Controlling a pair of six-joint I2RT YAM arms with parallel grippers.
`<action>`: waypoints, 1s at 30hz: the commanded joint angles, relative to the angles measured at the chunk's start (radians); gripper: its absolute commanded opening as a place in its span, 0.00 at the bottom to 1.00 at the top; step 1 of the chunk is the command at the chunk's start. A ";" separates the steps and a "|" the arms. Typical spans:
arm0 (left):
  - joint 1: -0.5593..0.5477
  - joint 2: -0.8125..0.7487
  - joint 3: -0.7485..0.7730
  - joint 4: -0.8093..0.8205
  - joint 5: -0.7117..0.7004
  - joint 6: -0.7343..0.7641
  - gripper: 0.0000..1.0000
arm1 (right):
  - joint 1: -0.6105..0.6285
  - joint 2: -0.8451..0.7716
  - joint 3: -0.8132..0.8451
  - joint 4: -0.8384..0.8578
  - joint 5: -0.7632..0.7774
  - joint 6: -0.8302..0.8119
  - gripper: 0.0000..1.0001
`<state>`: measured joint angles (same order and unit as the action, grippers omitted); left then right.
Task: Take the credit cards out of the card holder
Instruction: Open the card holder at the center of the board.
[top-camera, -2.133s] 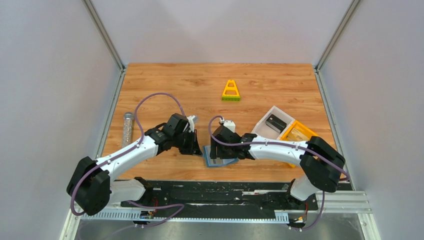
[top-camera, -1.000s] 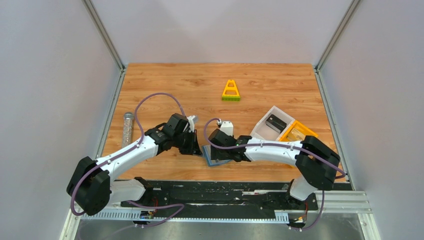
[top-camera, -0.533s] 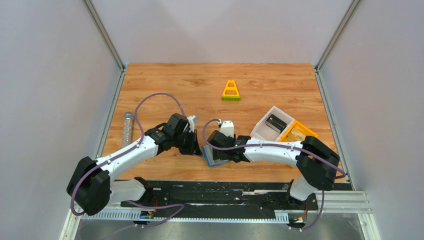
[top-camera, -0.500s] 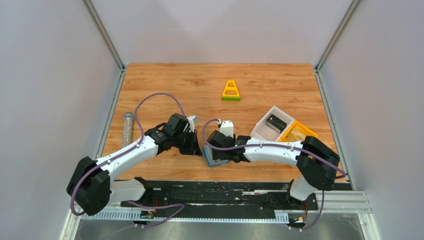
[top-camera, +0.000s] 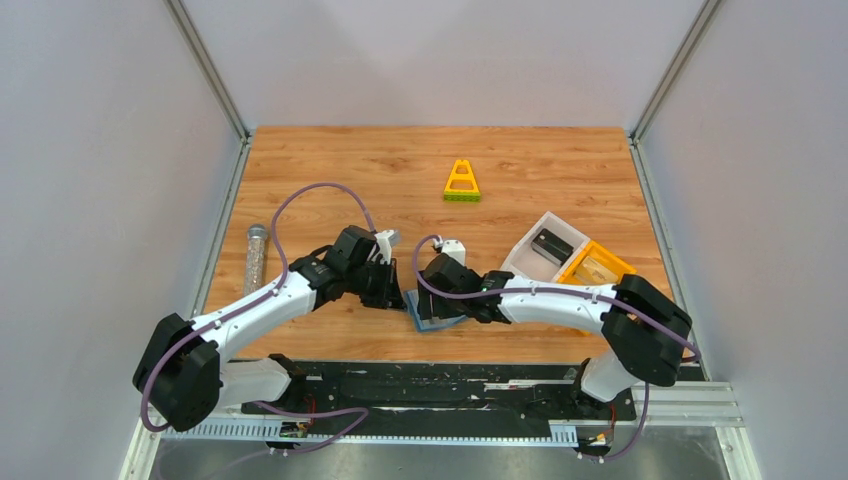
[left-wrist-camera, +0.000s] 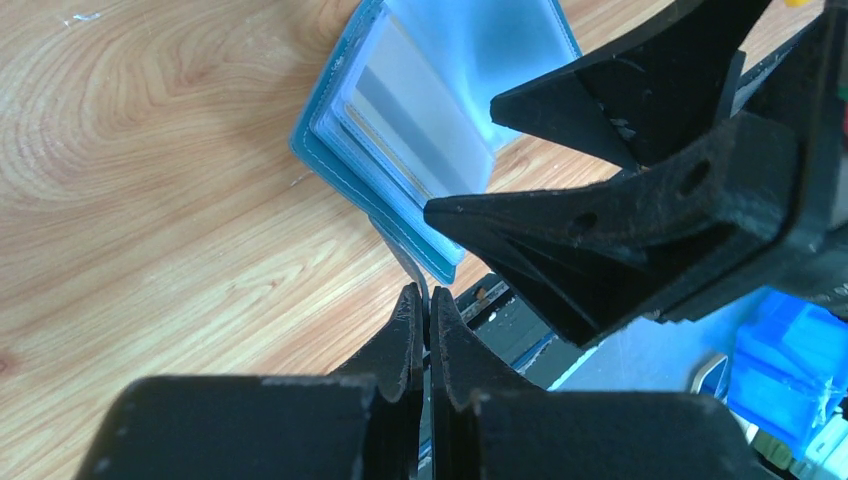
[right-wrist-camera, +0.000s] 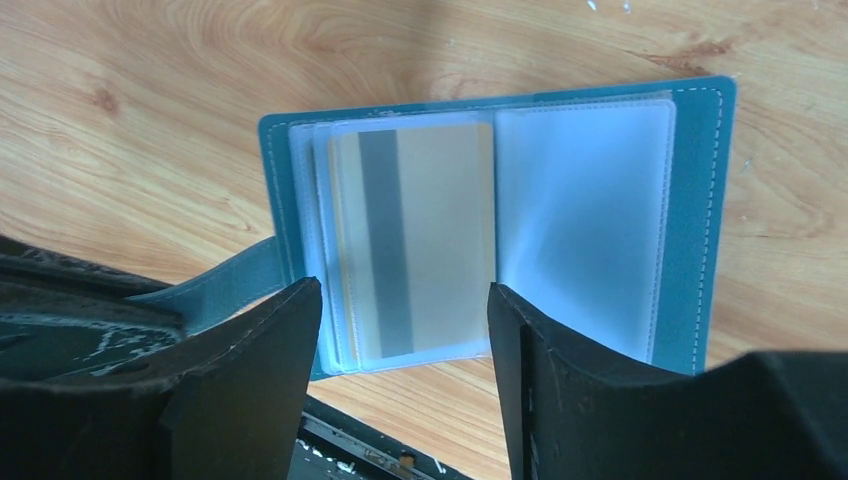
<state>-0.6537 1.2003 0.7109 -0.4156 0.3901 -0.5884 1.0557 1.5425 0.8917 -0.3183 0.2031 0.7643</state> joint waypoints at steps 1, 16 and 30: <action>0.001 -0.017 0.016 0.037 0.025 0.036 0.00 | -0.021 -0.011 -0.023 0.078 -0.052 -0.016 0.62; 0.001 -0.009 0.036 0.015 0.018 0.040 0.00 | -0.023 0.025 -0.017 0.027 0.044 -0.010 0.52; 0.001 0.003 0.051 0.000 0.007 0.064 0.00 | -0.025 -0.009 0.004 0.046 -0.020 -0.050 0.56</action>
<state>-0.6537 1.2007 0.7124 -0.4232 0.3965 -0.5678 1.0328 1.5665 0.8665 -0.3202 0.2508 0.7494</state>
